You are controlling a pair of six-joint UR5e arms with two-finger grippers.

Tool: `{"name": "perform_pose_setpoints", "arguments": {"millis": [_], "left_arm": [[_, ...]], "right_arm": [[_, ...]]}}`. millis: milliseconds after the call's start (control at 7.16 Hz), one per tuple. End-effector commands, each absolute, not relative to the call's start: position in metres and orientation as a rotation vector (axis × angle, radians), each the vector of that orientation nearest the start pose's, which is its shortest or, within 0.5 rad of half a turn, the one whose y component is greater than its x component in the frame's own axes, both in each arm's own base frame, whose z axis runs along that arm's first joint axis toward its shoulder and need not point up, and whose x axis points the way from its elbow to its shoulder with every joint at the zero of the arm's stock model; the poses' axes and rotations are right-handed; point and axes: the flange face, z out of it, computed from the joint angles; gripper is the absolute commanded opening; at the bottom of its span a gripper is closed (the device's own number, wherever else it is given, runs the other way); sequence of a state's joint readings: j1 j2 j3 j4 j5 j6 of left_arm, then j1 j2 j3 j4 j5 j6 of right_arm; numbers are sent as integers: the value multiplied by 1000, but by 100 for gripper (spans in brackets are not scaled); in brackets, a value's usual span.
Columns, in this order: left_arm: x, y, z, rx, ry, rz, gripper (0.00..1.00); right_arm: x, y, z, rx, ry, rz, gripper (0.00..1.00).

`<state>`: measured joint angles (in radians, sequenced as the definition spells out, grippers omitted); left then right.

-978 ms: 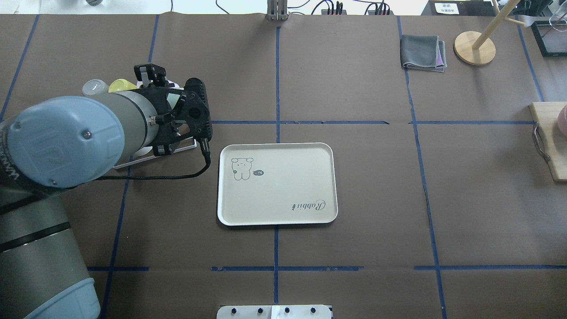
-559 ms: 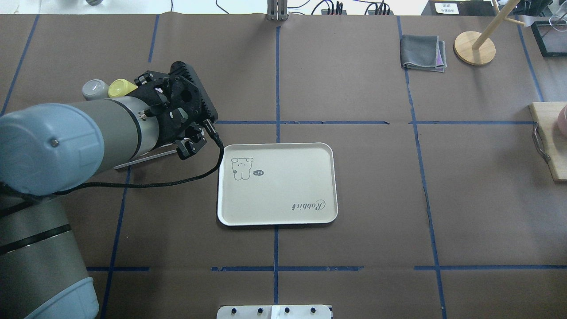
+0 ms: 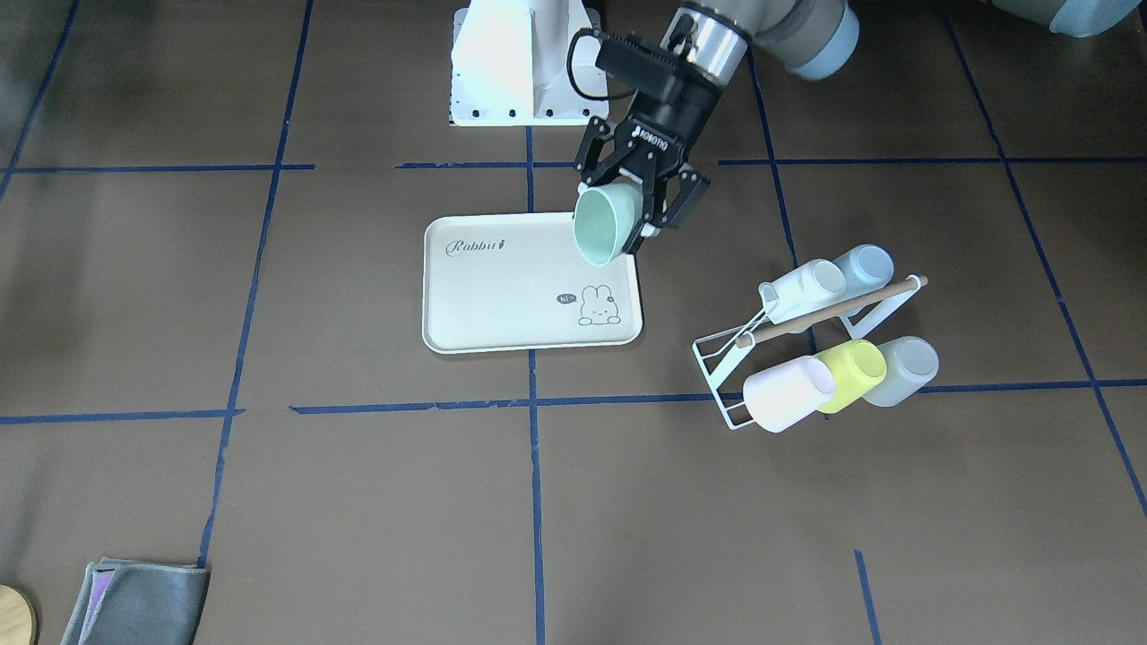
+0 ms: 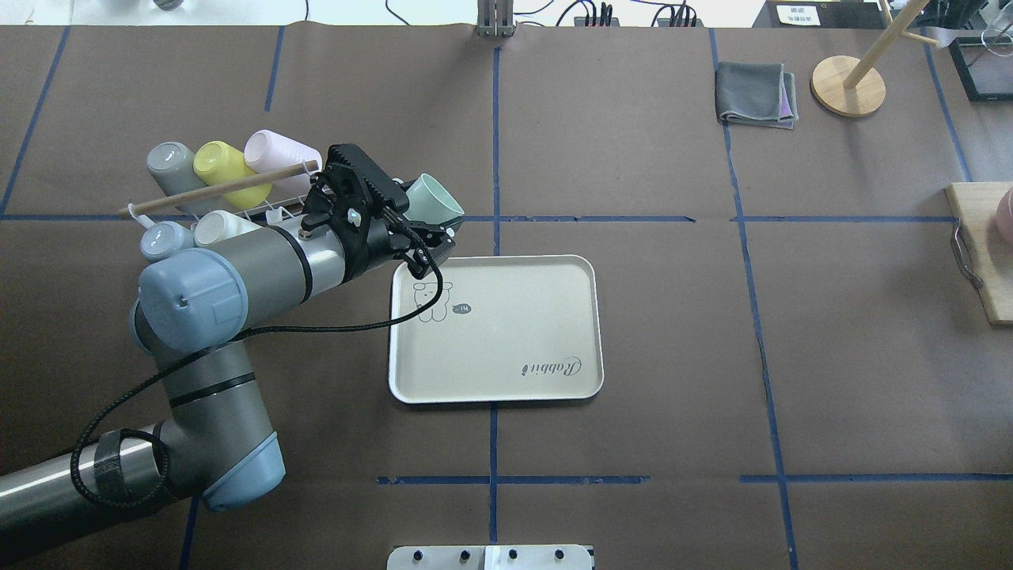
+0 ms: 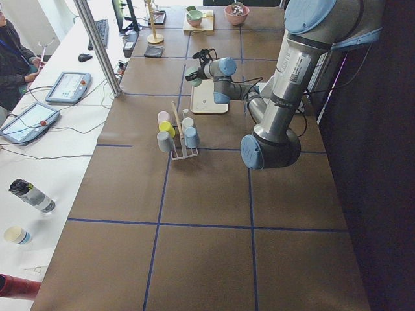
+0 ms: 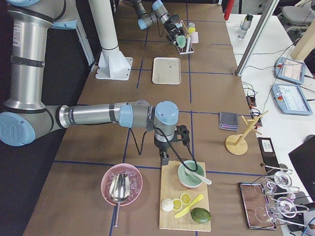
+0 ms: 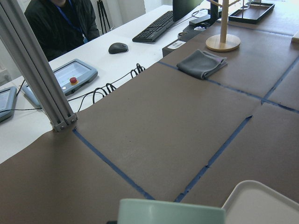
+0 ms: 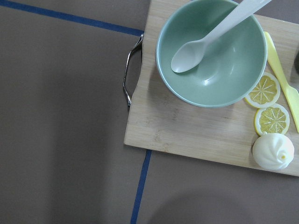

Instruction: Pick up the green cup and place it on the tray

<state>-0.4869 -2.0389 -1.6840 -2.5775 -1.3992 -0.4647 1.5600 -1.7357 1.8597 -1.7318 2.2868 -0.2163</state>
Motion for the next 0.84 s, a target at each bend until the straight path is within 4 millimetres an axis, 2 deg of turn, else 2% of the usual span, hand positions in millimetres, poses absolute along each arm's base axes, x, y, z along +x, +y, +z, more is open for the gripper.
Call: {"name": "perform_pose_setpoints", "arguments": {"millis": [0,140,279,559,698], "left_arm": [[532,-409,266,1236,1085,378,67],[554,-415,264,1240,1096,379,68],[570,-400,268,1223,1109,402,69],[585,-392,271,1205,1115,420,69],[592,-384,261,1207,1134,426,74]], "right_arm": [[63,-417,615,33,-718,-202,100],[63,-417,618,27,-719,-200,100],[63,-417,619,24,-719,-199,100],[63,-416,621,21,-719,-197,100],[63,-417,620,22,-719,-198,100]]}}
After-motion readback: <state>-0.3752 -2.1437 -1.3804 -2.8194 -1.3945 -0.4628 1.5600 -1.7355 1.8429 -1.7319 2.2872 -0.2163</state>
